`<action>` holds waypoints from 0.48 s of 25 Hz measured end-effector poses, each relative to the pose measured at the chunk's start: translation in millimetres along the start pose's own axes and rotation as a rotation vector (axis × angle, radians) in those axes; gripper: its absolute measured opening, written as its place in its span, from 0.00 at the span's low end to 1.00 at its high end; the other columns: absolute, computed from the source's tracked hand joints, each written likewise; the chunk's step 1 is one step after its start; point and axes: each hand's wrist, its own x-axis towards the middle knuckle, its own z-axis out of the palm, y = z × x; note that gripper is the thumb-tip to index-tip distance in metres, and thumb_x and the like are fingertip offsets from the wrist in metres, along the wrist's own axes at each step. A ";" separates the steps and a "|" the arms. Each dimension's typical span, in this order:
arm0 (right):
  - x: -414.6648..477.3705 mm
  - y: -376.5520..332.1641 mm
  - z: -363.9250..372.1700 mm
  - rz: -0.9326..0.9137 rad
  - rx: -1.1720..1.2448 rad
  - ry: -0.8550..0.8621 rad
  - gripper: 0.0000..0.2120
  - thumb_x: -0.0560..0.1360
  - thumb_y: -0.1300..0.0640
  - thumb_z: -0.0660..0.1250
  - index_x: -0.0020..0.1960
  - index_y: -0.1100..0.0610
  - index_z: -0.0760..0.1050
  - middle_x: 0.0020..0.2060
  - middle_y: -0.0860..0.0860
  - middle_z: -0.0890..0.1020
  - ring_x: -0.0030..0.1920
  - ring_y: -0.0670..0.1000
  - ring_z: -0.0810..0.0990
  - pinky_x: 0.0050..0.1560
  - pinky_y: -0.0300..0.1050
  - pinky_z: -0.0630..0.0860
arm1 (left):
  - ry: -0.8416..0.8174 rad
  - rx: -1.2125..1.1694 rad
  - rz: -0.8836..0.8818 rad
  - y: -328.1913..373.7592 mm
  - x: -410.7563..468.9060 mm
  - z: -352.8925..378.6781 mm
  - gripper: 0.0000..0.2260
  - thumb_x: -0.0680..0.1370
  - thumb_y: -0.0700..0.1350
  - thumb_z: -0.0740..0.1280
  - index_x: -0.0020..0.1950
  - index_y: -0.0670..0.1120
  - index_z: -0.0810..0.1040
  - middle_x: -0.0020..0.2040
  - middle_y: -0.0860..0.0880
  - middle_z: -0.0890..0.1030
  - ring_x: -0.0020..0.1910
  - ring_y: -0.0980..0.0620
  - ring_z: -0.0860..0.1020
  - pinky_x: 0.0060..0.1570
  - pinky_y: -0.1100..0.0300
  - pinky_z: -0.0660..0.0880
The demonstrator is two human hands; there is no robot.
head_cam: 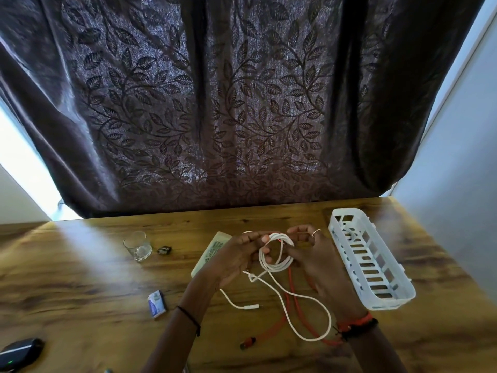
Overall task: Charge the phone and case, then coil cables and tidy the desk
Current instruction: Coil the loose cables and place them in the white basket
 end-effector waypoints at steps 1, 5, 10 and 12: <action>0.7 -1.1 -0.6 0.030 0.099 -0.018 0.14 0.67 0.66 0.73 0.49 0.56 0.76 0.44 0.54 0.82 0.40 0.46 0.81 0.34 0.34 0.77 | 0.000 -0.003 0.007 0.5 -0.2 -0.1 0.14 0.77 0.43 0.61 0.61 0.40 0.76 0.40 0.43 0.73 0.34 0.54 0.78 0.35 0.63 0.77; 9.5 1.1 -6.2 0.239 0.615 -0.173 0.15 0.69 0.72 0.67 0.52 0.58 0.72 0.44 0.61 0.82 0.40 0.54 0.83 0.40 0.47 0.81 | -0.041 -0.058 0.059 2.9 -0.4 3.1 0.15 0.78 0.44 0.60 0.62 0.40 0.76 0.33 0.51 0.71 0.32 0.57 0.76 0.33 0.65 0.76; 15.6 5.7 -7.7 0.185 0.857 -0.336 0.19 0.63 0.67 0.72 0.52 0.57 0.75 0.45 0.60 0.83 0.42 0.55 0.83 0.45 0.47 0.81 | -0.056 -0.119 0.099 9.7 1.1 10.6 0.13 0.78 0.43 0.60 0.58 0.42 0.79 0.32 0.51 0.72 0.32 0.57 0.75 0.35 0.65 0.76; 16.7 7.4 -9.7 0.063 0.763 -0.336 0.17 0.63 0.64 0.74 0.51 0.56 0.78 0.48 0.62 0.83 0.45 0.58 0.83 0.49 0.51 0.80 | -0.040 -0.109 0.108 12.3 2.1 13.1 0.12 0.79 0.42 0.59 0.55 0.43 0.81 0.32 0.50 0.71 0.31 0.57 0.75 0.34 0.66 0.75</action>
